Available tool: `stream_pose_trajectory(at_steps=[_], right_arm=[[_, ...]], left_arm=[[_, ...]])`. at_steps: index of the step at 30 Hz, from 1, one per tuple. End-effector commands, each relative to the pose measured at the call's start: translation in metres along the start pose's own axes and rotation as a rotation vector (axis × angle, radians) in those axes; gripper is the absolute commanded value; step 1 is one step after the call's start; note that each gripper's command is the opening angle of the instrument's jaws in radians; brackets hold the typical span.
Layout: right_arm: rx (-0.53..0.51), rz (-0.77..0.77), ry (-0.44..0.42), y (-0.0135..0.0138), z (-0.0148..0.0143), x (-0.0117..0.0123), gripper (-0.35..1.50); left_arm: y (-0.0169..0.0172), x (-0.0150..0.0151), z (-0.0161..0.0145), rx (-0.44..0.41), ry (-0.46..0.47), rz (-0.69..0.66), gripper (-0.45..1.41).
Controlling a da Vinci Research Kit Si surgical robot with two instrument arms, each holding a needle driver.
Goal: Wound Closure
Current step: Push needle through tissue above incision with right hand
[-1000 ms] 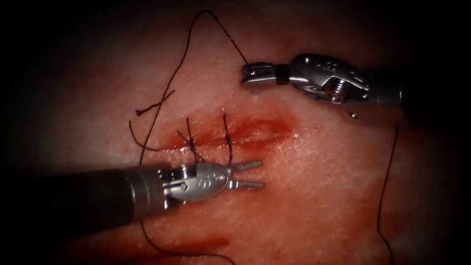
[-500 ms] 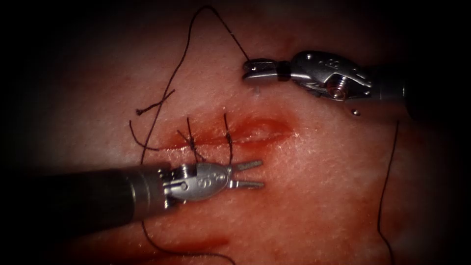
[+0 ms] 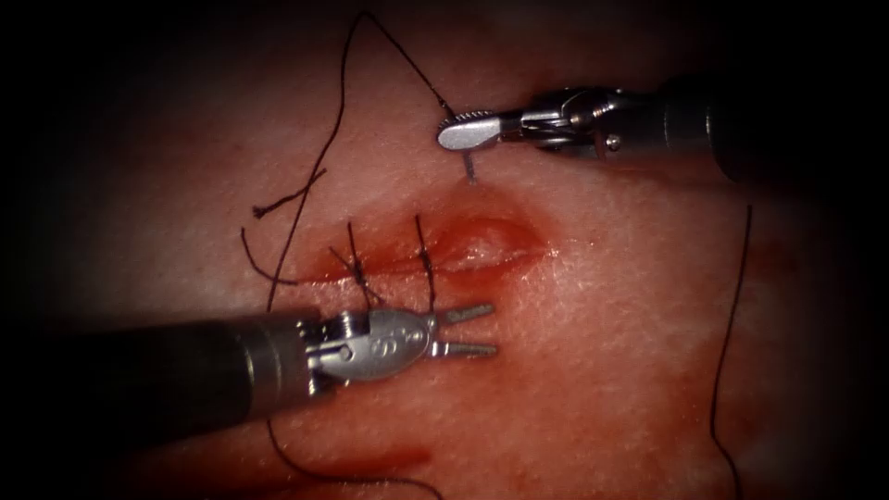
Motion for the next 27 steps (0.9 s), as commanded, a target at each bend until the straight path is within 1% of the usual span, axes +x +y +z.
stream_pose_trajectory(at_steps=[1,7,10,12,13,14,16,17,19,20,21,22,23,24,26,27], right_arm=[[0.009,0.03,-0.044,0.0001,0.0008,-0.0003,-0.35],[0.017,0.166,-0.113,0.0001,0.0006,-0.0031,-0.35],[0.01,0.182,-0.136,0.0,0.0005,-0.0043,-0.35],[0.01,0.18,-0.137,0.0001,0.0004,-0.0045,-0.35],[-0.006,0.071,-0.1,0.0001,0.0004,-0.004,-0.35],[-0.02,-0.014,-0.08,0.0001,0.0004,-0.0035,-0.35],[-0.041,-0.032,-0.041,0.0001,0.0001,-0.0027,-0.35],[-0.045,-0.054,0.016,0.0,0.0,-0.0019,-0.35],[-0.026,-0.165,0.101,-0.0001,-0.0002,-0.0006,-0.32],[-0.053,-0.255,0.15,-0.0002,-0.0004,0.0002,0.04],[-0.078,-0.319,0.174,-0.0002,-0.0009,0.0013,-0.05],[-0.087,-0.316,0.186,-0.0003,-0.0012,0.0019,-0.13],[-0.098,-0.341,0.216,-0.0003,-0.0016,0.0026,-0.23],[-0.115,-0.38,0.228,-0.0003,-0.002,0.003,-0.23],[-0.155,-0.472,0.238,-0.0003,-0.0029,0.0041,-0.16],[-0.168,-0.518,0.24,-0.0002,-0.0034,0.0045,-0.03]], left_arm=[[0.0,-0.0001,0.0008,-0.001,0.001,0.001,0.17],[-0.0001,-0.0001,0.0008,-0.001,0.001,0.001,0.17],[-0.0001,-0.0001,0.0008,-0.001,0.001,0.001,0.17],[-0.0001,-0.0001,0.0008,-0.001,0.001,0.001,0.17],[-0.0001,-0.0001,0.0007,-0.001,0.001,0.001,0.17],[-0.0001,-0.0001,0.0007,-0.001,0.001,0.001,0.17],[0.0,-0.0001,0.0007,-0.001,0.001,0.001,0.17],[0.0,-0.0001,0.0007,-0.001,0.001,0.0,0.17],[0.0,-0.0001,0.0007,-0.001,0.001,0.0,0.17],[0.0,-0.0001,0.0007,-0.001,0.001,0.0,0.17],[0.0,-0.0001,0.0007,-0.001,0.001,0.0,0.17],[0.0,-0.0001,0.0007,-0.001,0.001,0.0,0.17],[0.0,-0.0001,0.0007,-0.001,0.001,0.0,0.17],[0.0,-0.0001,0.0007,-0.001,0.001,0.0,0.17],[0.0,-0.0001,0.0006,-0.001,0.001,0.0,0.17],[0.0,-0.0001,0.0006,-0.001,0.001,0.001,0.17]])
